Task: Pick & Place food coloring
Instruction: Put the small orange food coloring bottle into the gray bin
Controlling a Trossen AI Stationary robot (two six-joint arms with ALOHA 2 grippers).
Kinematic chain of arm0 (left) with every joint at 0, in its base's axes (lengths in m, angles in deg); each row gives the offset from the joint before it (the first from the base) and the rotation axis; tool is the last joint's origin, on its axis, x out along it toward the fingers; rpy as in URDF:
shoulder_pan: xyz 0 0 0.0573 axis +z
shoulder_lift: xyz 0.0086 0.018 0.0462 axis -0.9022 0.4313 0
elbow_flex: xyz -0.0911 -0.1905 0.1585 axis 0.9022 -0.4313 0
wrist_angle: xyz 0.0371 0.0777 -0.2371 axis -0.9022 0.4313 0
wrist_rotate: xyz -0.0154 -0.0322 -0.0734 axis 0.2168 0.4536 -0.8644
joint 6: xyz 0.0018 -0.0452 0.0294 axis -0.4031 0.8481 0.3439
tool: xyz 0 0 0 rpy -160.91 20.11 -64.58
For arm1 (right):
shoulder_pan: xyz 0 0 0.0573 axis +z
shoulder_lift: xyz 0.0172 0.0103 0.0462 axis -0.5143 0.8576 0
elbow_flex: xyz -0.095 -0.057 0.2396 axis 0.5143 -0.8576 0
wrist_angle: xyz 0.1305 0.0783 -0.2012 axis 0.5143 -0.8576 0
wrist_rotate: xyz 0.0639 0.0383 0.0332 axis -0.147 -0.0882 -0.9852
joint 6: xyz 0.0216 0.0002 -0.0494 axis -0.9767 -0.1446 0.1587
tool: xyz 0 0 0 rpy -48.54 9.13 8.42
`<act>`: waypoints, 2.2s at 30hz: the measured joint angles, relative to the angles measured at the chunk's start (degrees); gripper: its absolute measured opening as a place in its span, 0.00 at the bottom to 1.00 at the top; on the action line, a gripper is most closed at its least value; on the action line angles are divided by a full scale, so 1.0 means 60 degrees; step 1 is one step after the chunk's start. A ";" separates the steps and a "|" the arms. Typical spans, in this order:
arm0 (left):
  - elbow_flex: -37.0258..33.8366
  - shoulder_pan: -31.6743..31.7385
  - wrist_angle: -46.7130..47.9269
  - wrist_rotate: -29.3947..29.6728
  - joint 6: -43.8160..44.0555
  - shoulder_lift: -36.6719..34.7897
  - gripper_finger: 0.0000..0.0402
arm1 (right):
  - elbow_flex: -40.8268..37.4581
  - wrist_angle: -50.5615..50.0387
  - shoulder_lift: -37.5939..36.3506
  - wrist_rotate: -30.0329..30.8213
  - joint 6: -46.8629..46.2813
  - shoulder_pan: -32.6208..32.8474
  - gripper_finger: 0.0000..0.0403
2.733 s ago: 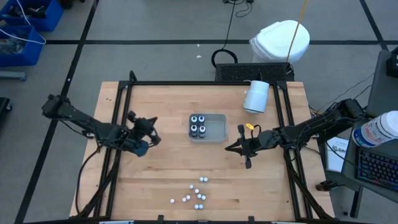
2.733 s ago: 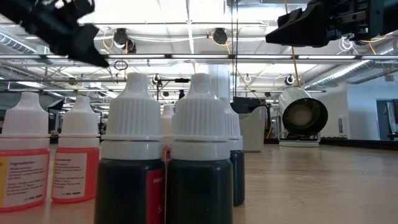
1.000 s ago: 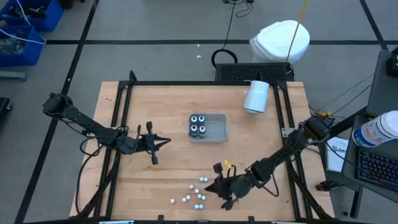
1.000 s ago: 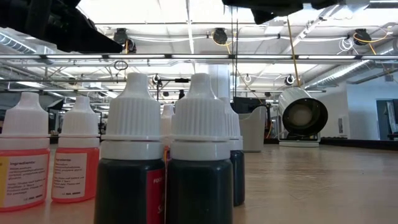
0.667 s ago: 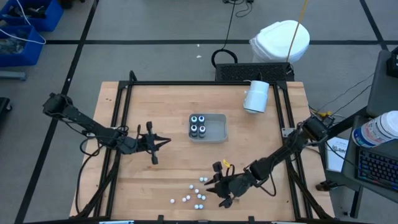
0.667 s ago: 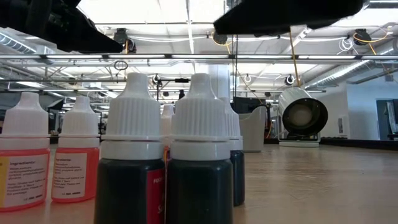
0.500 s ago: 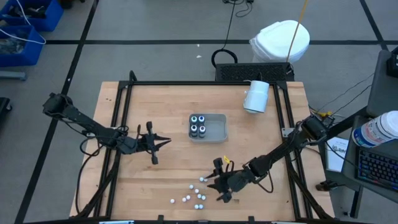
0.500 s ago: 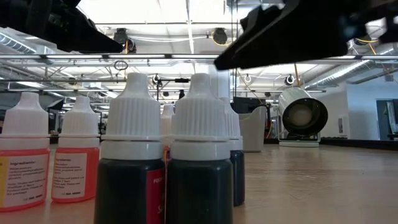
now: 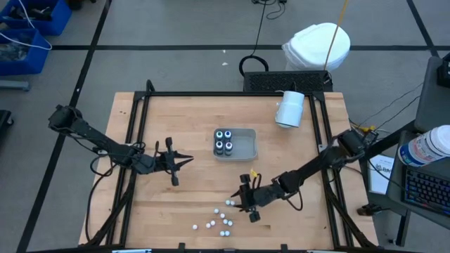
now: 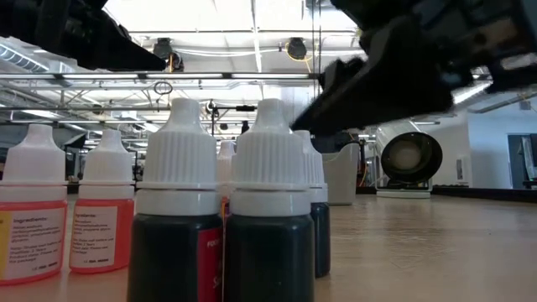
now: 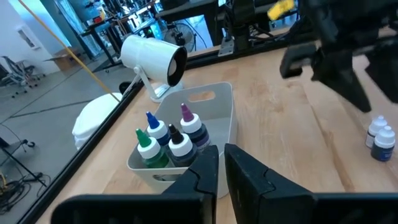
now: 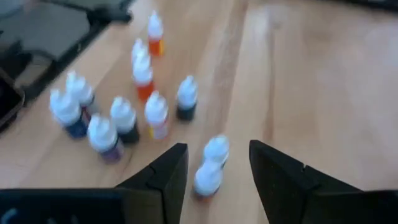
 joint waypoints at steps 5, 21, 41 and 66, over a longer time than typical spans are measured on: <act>0.0000 0.0003 -0.0185 -0.0004 0.0038 0.0000 0.09 | 0.0000 0.0341 0.0302 0.0033 -0.0447 -0.0016 0.40; 0.0000 0.0003 -0.0173 -0.0007 0.0024 0.0004 0.09 | 0.0000 0.0805 0.0864 0.0023 -0.0547 0.0053 0.39; 0.0000 0.0004 -0.0167 -0.0007 0.0017 0.0003 0.09 | 0.0004 0.0736 0.0973 -0.0047 -0.0758 -0.0050 0.34; 0.0000 0.0000 -0.0169 -0.0004 0.0017 0.0000 0.09 | 0.0009 0.0554 0.0246 -0.0636 -0.0232 -0.0173 0.13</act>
